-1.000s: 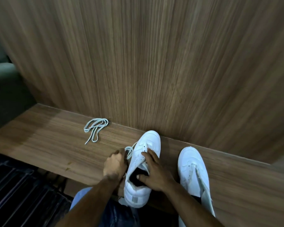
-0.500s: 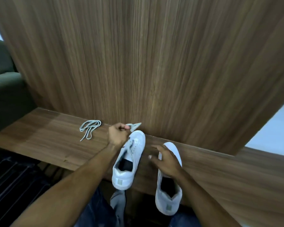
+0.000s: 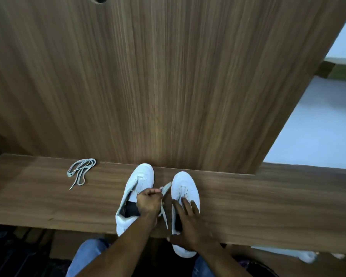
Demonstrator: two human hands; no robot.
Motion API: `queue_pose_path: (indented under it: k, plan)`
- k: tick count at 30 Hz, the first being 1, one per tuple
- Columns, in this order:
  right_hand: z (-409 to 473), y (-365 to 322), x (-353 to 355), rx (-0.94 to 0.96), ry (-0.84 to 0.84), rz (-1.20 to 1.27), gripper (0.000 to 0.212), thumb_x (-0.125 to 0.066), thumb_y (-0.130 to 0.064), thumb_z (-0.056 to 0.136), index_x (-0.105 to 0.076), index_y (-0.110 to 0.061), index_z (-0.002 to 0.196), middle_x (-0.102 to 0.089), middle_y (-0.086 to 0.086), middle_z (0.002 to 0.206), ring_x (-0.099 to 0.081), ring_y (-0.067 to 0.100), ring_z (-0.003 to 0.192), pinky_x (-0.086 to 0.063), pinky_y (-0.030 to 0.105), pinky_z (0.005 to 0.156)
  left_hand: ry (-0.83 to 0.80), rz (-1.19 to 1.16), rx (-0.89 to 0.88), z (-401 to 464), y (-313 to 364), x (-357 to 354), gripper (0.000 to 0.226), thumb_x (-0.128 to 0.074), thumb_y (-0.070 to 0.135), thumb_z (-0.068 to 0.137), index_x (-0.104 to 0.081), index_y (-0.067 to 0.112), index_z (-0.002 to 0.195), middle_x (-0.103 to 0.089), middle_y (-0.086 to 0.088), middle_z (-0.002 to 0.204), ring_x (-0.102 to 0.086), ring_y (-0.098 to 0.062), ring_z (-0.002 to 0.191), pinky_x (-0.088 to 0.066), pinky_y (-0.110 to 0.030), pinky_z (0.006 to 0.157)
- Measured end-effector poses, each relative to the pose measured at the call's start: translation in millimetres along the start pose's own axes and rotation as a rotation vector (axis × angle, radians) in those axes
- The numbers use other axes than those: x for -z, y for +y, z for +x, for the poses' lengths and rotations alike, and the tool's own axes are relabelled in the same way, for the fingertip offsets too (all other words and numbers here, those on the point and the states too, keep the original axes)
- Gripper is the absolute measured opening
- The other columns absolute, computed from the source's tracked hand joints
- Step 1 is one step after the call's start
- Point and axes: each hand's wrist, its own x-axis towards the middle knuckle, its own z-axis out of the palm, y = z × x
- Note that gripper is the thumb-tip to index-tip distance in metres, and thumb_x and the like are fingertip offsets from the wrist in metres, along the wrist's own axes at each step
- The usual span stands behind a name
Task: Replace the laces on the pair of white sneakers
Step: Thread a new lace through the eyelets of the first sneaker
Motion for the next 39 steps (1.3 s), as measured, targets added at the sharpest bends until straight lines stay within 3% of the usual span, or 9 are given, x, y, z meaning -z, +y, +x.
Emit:
queue_pose_path:
  k: [6,13,17,21,24,28,30,35,39]
  plan:
    - [13.1,15.8,3.5,-0.116,0.065,0.069,0.105,-0.066,-0.058,0.075,-0.005,-0.024,0.153,0.011,-0.001,0.162,-0.012,0.026,0.147,-0.026,0.036,0.115,-0.029,0.004,0.031,5.5,11.0,4.0,0.014,-0.070,0.007,0.077,-0.069,0.015,0.066,-0.071,-0.011,0.070,-0.068,-0.034,0.069,-0.059,-0.048,0.076]
    - [13.3,64.9,30.6,-0.304,0.017,0.185,0.100,-0.068,-0.053,0.067,-0.018,-0.028,0.150,-0.027,-0.002,0.155,-0.042,0.026,0.130,-0.039,0.033,0.103,-0.055,-0.070,0.055,6.6,29.7,6.6,0.011,-0.070,0.002,0.082,-0.067,0.008,0.074,-0.070,-0.015,0.079,-0.064,-0.025,0.062,-0.056,-0.031,0.057]
    - [13.2,59.9,26.9,-0.301,0.006,0.135,0.093,-0.062,-0.056,0.073,-0.013,-0.034,0.150,-0.013,-0.005,0.159,-0.021,0.030,0.143,-0.026,0.047,0.113,-0.141,-0.103,0.076,3.6,29.9,4.8,0.011,-0.066,-0.006,0.083,-0.065,0.004,0.078,-0.069,-0.017,0.084,-0.065,-0.027,0.069,-0.056,-0.027,0.052]
    - [20.0,26.9,39.0,-0.205,0.280,-0.059,0.069,-0.050,-0.054,0.086,-0.028,-0.030,0.147,-0.018,0.000,0.158,-0.006,0.027,0.148,-0.014,0.052,0.115,-0.211,-0.121,0.042,4.0,34.7,6.0,0.015,-0.063,-0.012,0.081,-0.064,0.003,0.082,-0.068,-0.015,0.075,-0.065,-0.021,0.060,-0.054,-0.023,0.050]
    - [31.3,0.8,49.8,-0.102,0.394,0.125,0.071,-0.040,-0.059,0.081,-0.049,-0.015,0.136,-0.042,0.009,0.147,-0.029,0.027,0.142,-0.027,0.042,0.113,-0.208,0.027,-0.070,13.7,37.7,4.8,0.018,-0.066,-0.008,0.079,-0.066,0.010,0.076,-0.070,-0.011,0.075,-0.066,-0.023,0.071,-0.058,-0.032,0.070]
    - [49.9,-19.7,65.9,0.004,0.405,0.544,0.046,-0.064,-0.020,0.087,-0.053,-0.014,0.131,-0.055,-0.007,0.123,-0.047,0.008,0.118,-0.030,0.016,0.095,-0.332,0.282,-0.363,25.0,60.8,7.2,0.015,-0.071,-0.003,0.079,-0.067,0.011,0.075,-0.066,0.001,0.070,-0.062,-0.008,0.064,-0.052,-0.019,0.067]
    - [62.1,-25.3,74.7,0.032,0.325,0.668,0.044,-0.063,-0.009,0.086,-0.054,-0.017,0.129,-0.059,-0.007,0.118,-0.052,0.007,0.110,-0.037,0.020,0.095,-0.499,0.321,-0.467,25.7,78.7,10.0,0.012,-0.067,-0.008,0.081,-0.067,0.004,0.082,-0.064,-0.002,0.067,-0.059,0.000,0.054,-0.048,-0.012,0.059]
    - [82.5,-25.5,93.5,0.054,0.323,0.591,0.017,-0.063,-0.003,0.085,-0.068,-0.017,0.076,-0.062,-0.001,0.066,-0.053,0.009,0.067,-0.042,0.030,0.066,-0.656,0.409,-0.569,37.6,103.9,13.7,0.022,-0.063,-0.006,0.085,-0.066,0.016,0.082,-0.065,-0.004,0.066,-0.058,-0.002,0.048,-0.051,-0.020,0.054]
    - [87.1,0.8,119.9,-0.167,0.504,0.729,0.028,-0.056,0.010,0.082,-0.074,-0.011,0.082,-0.069,0.001,0.074,-0.061,0.011,0.071,-0.048,0.021,0.069,-0.599,0.747,-0.718,59.0,102.3,38.1,0.012,-0.069,0.009,0.085,-0.076,0.011,0.095,-0.072,0.003,0.080,-0.057,0.007,0.061,-0.046,-0.014,0.066]
